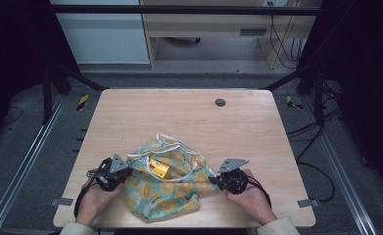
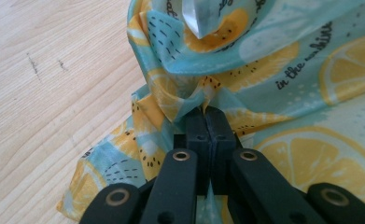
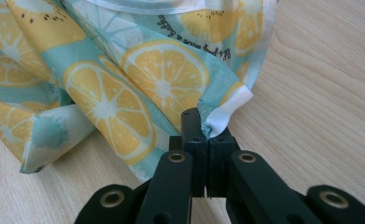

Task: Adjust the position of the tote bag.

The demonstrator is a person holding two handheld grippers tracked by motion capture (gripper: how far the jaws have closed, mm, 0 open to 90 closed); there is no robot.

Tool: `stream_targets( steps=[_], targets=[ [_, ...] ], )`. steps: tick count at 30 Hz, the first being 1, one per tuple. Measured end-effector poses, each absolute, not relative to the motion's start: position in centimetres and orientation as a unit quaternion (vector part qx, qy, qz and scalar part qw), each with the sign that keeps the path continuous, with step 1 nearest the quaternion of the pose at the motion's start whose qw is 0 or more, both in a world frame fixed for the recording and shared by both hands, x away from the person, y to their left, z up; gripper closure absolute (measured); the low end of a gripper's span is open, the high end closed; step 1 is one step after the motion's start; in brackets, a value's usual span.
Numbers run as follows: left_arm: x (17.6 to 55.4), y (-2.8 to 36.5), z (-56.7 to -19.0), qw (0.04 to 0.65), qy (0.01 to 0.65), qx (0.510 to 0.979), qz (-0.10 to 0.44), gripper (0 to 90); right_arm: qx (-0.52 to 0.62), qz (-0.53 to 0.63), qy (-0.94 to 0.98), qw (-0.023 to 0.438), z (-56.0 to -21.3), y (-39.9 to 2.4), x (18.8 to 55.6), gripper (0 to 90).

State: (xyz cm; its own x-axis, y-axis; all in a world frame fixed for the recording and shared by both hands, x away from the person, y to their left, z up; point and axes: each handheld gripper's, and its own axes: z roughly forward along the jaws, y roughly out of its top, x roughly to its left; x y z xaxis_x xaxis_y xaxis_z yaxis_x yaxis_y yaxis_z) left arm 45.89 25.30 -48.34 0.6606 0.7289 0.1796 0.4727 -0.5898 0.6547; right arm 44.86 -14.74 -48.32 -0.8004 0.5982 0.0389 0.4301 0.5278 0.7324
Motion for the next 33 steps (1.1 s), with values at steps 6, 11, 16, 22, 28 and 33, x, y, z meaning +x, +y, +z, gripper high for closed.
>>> stream_targets(
  steps=[6, 11, 16, 22, 28, 33],
  targets=[
    [46.2, 24.8, -48.6, 0.281, 0.35, 0.865, 0.226, 89.5, 0.299, 0.386, 0.866, 0.11, -48.3, -14.9, 44.8, 87.3],
    [46.2, 24.9, -48.5, 0.285, 0.353, 0.861, 0.231, 86.0, 0.301, 0.386, 0.865, 0.111, -48.3, -14.9, 44.8, 86.2],
    [45.6, 25.1, -47.5, 0.306, 0.361, 0.846, 0.245, 66.4, 0.309, 0.387, 0.861, 0.119, -48.1, -15.2, 44.8, 68.0],
    [44.3, 25.4, -46.5, 0.326, 0.378, 0.829, 0.254, 39.5, 0.323, 0.403, 0.843, 0.148, -47.5, -15.9, 44.4, 37.6],
    [43.7, 25.6, -45.7, 0.353, 0.388, 0.811, 0.258, 22.7, 0.333, 0.417, 0.83, 0.163, -46.9, -16.5, 44.0, 20.2],
    [43.0, 25.9, -44.8, 0.371, 0.391, 0.803, 0.254, 16.2, 0.336, 0.432, 0.82, 0.167, -46.6, -16.9, 44.1, 13.3]
  ],
)
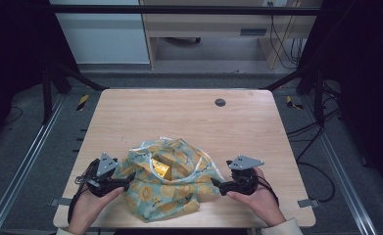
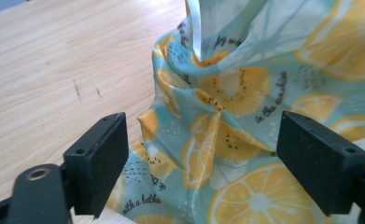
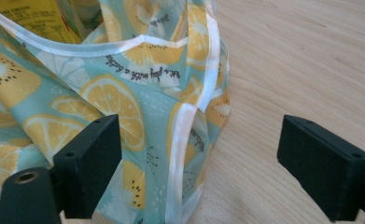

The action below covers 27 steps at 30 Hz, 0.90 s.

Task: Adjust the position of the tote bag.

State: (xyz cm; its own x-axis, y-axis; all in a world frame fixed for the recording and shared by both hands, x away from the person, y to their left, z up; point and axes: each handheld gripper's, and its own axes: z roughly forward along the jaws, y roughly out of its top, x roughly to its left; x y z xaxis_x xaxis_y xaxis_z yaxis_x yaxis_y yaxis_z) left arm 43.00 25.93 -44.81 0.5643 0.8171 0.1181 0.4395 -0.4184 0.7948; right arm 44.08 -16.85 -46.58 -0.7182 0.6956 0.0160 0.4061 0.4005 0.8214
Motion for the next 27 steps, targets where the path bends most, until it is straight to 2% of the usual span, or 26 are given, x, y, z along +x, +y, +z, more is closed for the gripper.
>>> stream_targets(
  steps=[6, 10, 13, 16, 19, 27],
  targets=[
    [42.1, 26.8, -43.5, 0.395, 0.399, 0.787, 0.257, 13.9, 0.318, 0.445, 0.82, 0.166, -46.2, -16.7, 43.8, 10.2],
    [42.3, 27.4, -43.9, 0.392, 0.413, 0.779, 0.26, 13.0, 0.312, 0.462, 0.812, 0.17, -45.6, -16.4, 43.7, 11.4],
    [42.9, 27.8, -44.8, 0.375, 0.425, 0.783, 0.255, 12.3, 0.313, 0.476, 0.803, 0.176, -44.8, -16.3, 43.8, 16.7],
    [43.0, 28.0, -45.1, 0.369, 0.434, 0.781, 0.257, 11.9, 0.313, 0.49, 0.794, 0.179, -43.4, -15.8, 44.4, 27.7],
    [43.1, 28.2, -45.1, 0.37, 0.438, 0.776, 0.263, 12.0, 0.317, 0.478, 0.799, 0.181, -42.4, -14.8, 45.5, 34.4],
    [43.2, 28.2, -45.3, 0.363, 0.435, 0.78, 0.266, 11.9, 0.301, 0.436, 0.832, 0.164, -41.9, -9.2, 51.4, 41.8]
  ],
)
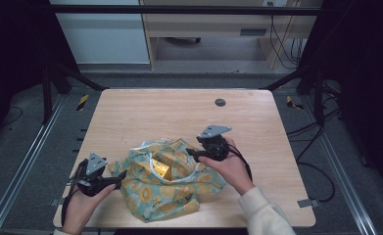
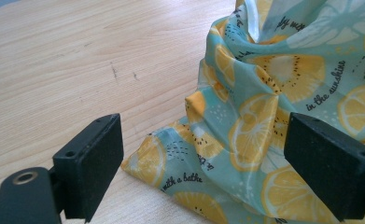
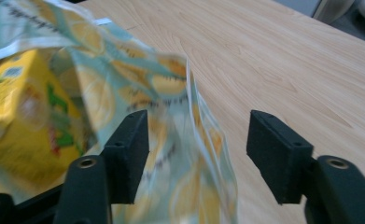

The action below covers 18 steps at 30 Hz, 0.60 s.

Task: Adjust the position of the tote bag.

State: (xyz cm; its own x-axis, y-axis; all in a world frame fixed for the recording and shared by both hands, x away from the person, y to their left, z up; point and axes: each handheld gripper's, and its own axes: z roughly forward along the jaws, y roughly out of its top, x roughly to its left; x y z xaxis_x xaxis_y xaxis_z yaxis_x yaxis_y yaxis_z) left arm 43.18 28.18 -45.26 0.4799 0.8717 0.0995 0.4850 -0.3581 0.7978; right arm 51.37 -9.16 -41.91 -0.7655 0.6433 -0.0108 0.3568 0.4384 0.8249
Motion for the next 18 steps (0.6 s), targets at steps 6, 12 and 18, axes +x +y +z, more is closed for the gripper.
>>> stream_targets(
  steps=[6, 12, 18],
  targets=[
    [43.4, 28.3, -45.3, 0.364, 0.431, 0.782, 0.265, 12.3, 0.3, 0.411, 0.848, 0.149, -42.2, -5.8, 53.7, 80.7],
    [43.3, 28.1, -45.1, 0.365, 0.428, 0.784, 0.264, 13.3, 0.287, 0.437, 0.839, 0.152, -40.8, -5.2, 52.9, 90.0],
    [43.0, 28.0, -44.7, 0.37, 0.424, 0.781, 0.271, 16.7, 0.247, 0.471, 0.836, 0.137, -39.1, -5.0, 50.3, 90.0]
  ],
)
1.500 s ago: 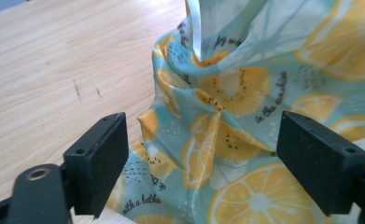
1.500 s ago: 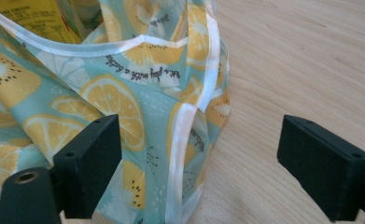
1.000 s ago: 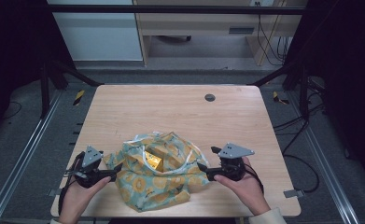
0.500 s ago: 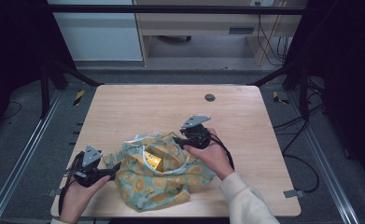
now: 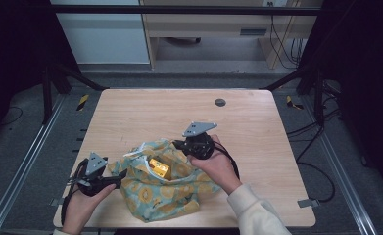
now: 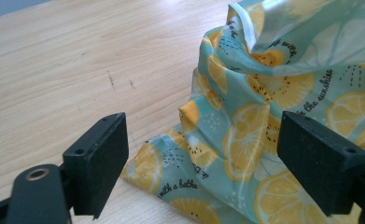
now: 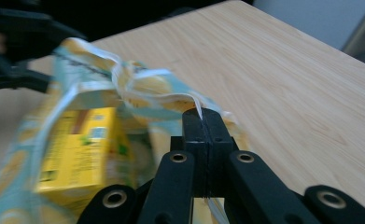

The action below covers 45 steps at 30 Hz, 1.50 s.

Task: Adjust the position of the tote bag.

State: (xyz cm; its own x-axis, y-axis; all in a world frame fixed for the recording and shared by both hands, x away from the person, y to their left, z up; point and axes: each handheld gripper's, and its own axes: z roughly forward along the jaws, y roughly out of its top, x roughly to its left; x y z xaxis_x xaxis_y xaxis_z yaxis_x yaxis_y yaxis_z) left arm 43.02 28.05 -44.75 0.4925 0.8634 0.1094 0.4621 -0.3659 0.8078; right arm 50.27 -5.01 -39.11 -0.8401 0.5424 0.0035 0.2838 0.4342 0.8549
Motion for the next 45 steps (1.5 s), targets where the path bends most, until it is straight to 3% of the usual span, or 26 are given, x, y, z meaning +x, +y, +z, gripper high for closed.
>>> stream_targets(
  steps=[5, 11, 19, 27, 39, 43, 45],
  targets=[
    [43.1, 28.8, -44.5, 0.36, 0.435, 0.775, 0.283, 20.5, 0.213, 0.494, 0.834, 0.122, -38.6, -4.7, 47.5, 90.0],
    [42.4, 29.1, -42.9, 0.412, 0.431, 0.753, 0.277, 28.8, 0.197, 0.496, 0.839, 0.107, -39.2, -4.5, 45.7, 90.0],
    [42.4, 27.2, -39.4, 0.458, 0.405, 0.747, 0.261, 26.9, 0.184, 0.49, 0.848, 0.088, -40.7, -3.8, 43.9, 90.0],
    [43.9, 24.6, -39.4, 0.446, 0.403, 0.763, 0.237, 23.6, 0.165, 0.477, 0.859, 0.083, -42.1, -3.0, 42.4, 89.4],
    [41.5, 24.7, -42.3, 0.403, 0.388, 0.808, 0.185, 16.5, 0.145, 0.466, 0.87, 0.073, -44.0, -2.2, 40.5, 87.6],
    [41.3, 24.8, -43.5, 0.381, 0.391, 0.819, 0.176, 18.4, 0.143, 0.46, 0.873, 0.074, -44.5, -2.0, 40.4, 86.0],
    [41.2, 25.0, -43.8, 0.376, 0.39, 0.822, 0.175, 26.0, 0.143, 0.459, 0.873, 0.075, -44.6, -2.0, 40.4, 84.6]
  ],
)
